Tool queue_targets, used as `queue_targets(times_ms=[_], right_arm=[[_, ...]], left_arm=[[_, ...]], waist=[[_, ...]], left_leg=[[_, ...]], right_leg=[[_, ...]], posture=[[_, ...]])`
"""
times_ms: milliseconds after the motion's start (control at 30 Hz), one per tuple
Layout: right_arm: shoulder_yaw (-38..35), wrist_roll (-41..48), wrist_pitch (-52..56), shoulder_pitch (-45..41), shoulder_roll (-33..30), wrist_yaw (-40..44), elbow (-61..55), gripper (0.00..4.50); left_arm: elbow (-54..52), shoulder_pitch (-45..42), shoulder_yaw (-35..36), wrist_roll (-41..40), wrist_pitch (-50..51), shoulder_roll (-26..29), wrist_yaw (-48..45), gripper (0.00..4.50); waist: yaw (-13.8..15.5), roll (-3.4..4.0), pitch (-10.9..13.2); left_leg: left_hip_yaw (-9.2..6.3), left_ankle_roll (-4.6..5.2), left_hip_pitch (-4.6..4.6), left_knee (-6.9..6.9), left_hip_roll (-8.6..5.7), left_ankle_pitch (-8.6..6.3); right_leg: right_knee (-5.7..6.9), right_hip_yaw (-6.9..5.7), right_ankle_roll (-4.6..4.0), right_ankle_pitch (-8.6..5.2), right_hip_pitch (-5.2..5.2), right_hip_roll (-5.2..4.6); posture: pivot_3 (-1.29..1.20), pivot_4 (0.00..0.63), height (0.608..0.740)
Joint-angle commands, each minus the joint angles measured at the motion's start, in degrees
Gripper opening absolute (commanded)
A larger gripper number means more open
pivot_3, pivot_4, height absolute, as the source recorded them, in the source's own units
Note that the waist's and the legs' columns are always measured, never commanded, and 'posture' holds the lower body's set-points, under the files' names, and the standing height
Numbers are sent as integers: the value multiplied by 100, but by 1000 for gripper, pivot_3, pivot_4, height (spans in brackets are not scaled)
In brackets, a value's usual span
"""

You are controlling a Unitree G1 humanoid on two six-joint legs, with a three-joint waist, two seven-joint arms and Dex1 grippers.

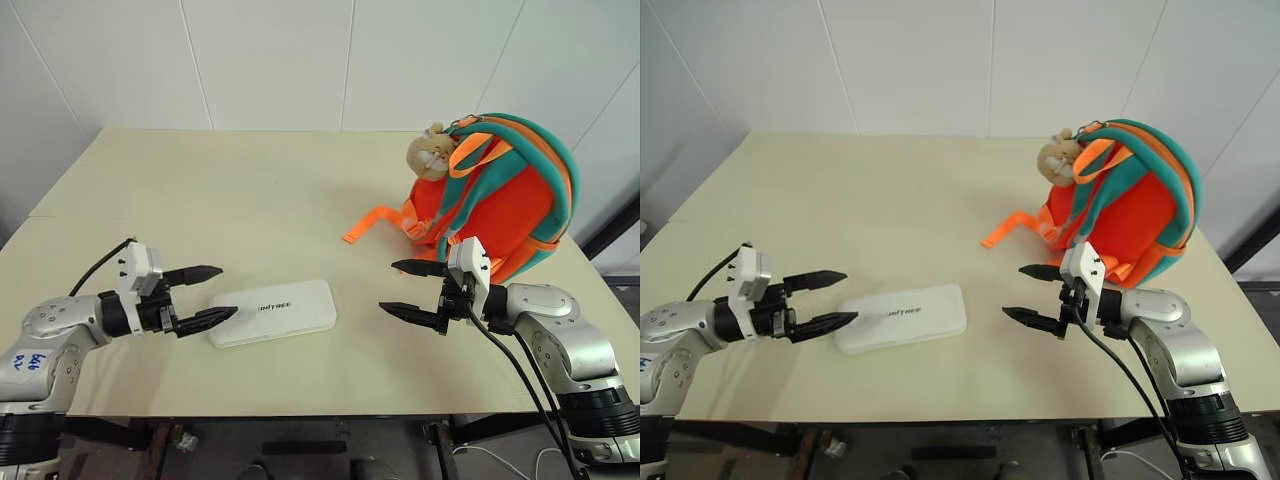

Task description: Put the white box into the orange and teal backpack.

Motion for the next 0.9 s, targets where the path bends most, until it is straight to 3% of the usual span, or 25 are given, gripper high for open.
queue_targets(times_ms=[33, 233, 333, 467, 733, 800, 900], right_arm=[[37, -5, -91, -140, 35, 48, -53, 4500], [310, -340, -504, -409, 319, 143, 698, 4500], [503, -550, -822, -662, 505, 257, 1124, 4500], [775, -865, -1329, -917, 799, 401, 1748, 3571], [1024, -1575, -2575, -1807, 1309, 522, 3861, 777], [1064, -1773, -2760, -2021, 1382, 456, 4250, 50], [1053, -1827, -2843, -2104, 1529, 496, 4459, 17]], left_arm=[[-37, -171, 74, -32, -38, 122, -66, 4484], [-292, 109, 283, -65, -12, 55, 203, 4484], [-106, 336, 487, 0, -127, 169, 168, 3883], [311, 535, 825, 196, -369, 298, 288, 2696], [339, 1385, 822, 491, -434, 106, 577, 86], [260, 1498, 508, 539, -354, 57, 469, 0], [327, 1380, 126, 758, -374, -38, 599, 0]], waist=[[1, 0, 0], [-20, 0, 0], [-33, 0, 0], [-31, 0, 0], [-43, 2, 1], [-41, 2, 1], [-14, 2, 1]], left_leg=[[0, 0, 0, 0, 0, 0], [1, 0, 1, 1, 0, 0], [1, 0, 1, 1, 0, 0], [1, 0, 4, 1, 1, 0], [4, 0, 4, 1, 1, 0], [4, 0, 3, 1, 1, 0], [3, -2, 4, 2, 1, 1]], right_leg=[[0, 0, 0, 0, 0, 0], [2, 0, 0, 0, -1, 0], [2, 0, 0, 0, -1, 0], [7, 0, 0, 0, -2, 1], [11, -1, -1, 0, -3, 0], [13, -1, -3, -1, -4, -1], [19, -2, -4, -2, -4, -1]], posture=[[0, 150, 740], [0, 150, 740], [0, 150, 740], [0, 150, 740], [0, 150, 740], [0, 150, 740], [0, 150, 740]])
